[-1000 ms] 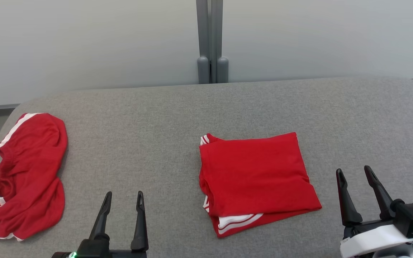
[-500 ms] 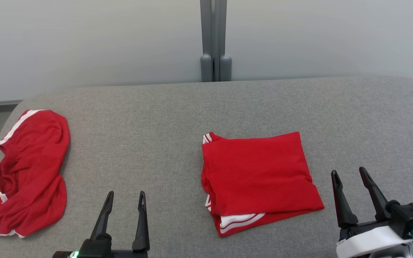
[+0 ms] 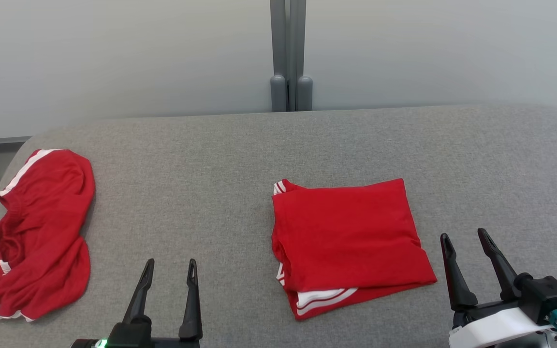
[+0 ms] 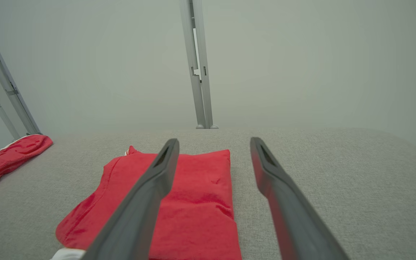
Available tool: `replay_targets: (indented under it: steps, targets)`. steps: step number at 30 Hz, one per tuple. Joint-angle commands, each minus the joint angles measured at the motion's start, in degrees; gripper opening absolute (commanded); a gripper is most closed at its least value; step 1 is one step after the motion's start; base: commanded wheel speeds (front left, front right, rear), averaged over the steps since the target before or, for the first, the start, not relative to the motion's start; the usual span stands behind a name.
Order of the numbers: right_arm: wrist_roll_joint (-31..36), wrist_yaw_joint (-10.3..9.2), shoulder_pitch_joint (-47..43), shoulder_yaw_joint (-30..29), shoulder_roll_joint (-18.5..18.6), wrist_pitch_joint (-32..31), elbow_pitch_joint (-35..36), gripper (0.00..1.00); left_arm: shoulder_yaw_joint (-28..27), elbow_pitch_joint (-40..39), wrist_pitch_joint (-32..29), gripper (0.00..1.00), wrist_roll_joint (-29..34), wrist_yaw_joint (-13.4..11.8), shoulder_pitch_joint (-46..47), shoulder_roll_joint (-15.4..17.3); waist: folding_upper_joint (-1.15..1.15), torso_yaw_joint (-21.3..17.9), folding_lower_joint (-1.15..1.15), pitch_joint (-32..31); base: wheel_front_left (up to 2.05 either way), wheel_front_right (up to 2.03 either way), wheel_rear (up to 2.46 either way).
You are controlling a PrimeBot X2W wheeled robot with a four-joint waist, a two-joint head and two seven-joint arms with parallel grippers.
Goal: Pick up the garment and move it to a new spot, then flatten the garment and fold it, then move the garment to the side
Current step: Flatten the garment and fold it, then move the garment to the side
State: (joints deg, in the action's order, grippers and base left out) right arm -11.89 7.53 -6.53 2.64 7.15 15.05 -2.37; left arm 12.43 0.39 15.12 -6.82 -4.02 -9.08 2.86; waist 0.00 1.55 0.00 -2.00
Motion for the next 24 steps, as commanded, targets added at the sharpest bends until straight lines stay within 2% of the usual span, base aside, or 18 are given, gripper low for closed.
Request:
replay_targets:
  steps: [1,18,24]
  targets:
    - [0.09,-0.09,-0.45,-0.05,0.19,0.17,-0.01,1.0,-0.12,0.12,0.03,1.0,0.4,0.28,-0.27,0.07,0.0,-0.03,0.0,-0.08,0.0,0.0,0.0]
    - [0.55,-0.09,-0.94,0.04,0.36,0.17,-0.59,1.0,-0.03,0.61,0.03,1.0,1.16,0.98,-0.16,0.07,0.0,0.15,0.0,-0.06,0.0,0.0,0.0]
    - [-1.89,-0.09,0.4,1.12,1.36,0.18,-4.73,1.0,0.58,0.84,0.03,1.0,1.33,1.02,0.46,0.07,0.0,0.49,0.0,0.92,0.0,0.0,0.0]
